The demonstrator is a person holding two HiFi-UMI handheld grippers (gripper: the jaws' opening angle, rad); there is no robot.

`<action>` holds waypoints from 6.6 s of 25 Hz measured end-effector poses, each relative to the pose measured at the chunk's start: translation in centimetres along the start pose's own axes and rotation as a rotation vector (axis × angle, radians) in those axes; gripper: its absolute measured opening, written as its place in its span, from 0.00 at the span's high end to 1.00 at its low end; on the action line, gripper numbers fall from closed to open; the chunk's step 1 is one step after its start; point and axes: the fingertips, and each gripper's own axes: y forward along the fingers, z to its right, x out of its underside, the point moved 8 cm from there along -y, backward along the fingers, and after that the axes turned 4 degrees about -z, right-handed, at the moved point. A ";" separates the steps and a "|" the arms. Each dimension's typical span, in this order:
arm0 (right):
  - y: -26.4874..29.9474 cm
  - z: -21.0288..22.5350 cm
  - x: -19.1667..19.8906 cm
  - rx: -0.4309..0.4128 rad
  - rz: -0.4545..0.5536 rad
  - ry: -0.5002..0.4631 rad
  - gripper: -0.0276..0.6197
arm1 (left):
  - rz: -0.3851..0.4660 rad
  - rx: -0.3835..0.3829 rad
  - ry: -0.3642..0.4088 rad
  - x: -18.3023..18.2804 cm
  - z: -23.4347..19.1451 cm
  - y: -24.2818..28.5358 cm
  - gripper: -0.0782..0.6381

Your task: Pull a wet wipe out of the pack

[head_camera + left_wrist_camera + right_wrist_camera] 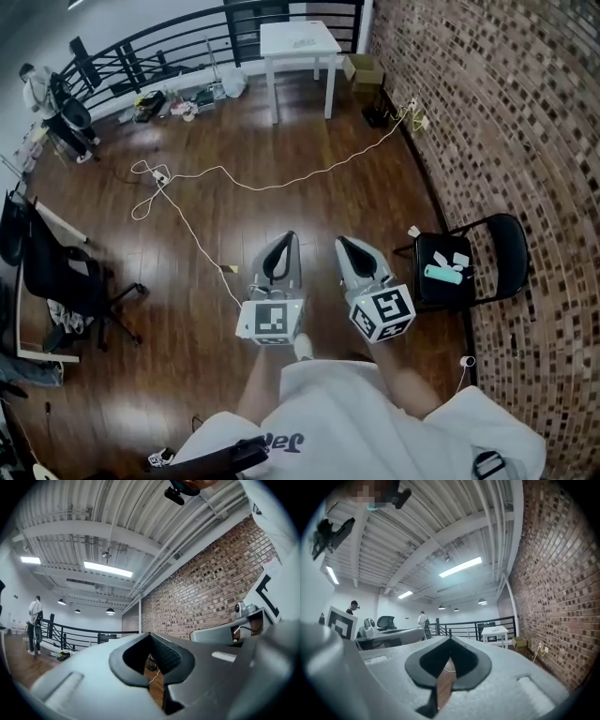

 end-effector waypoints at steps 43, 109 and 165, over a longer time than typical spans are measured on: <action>52.5 42.3 -5.3 0.026 -0.059 0.021 0.97 | -0.009 0.012 -0.042 5.9 -19.5 62.9 0.87; 136.1 97.3 -13.3 0.052 -0.205 0.075 0.97 | -0.118 0.004 -0.068 18.6 -62.5 151.3 0.87; 156.4 98.7 2.0 -1.040 -0.946 -0.596 0.79 | -0.413 -0.090 -0.162 31.3 -65.0 157.5 0.87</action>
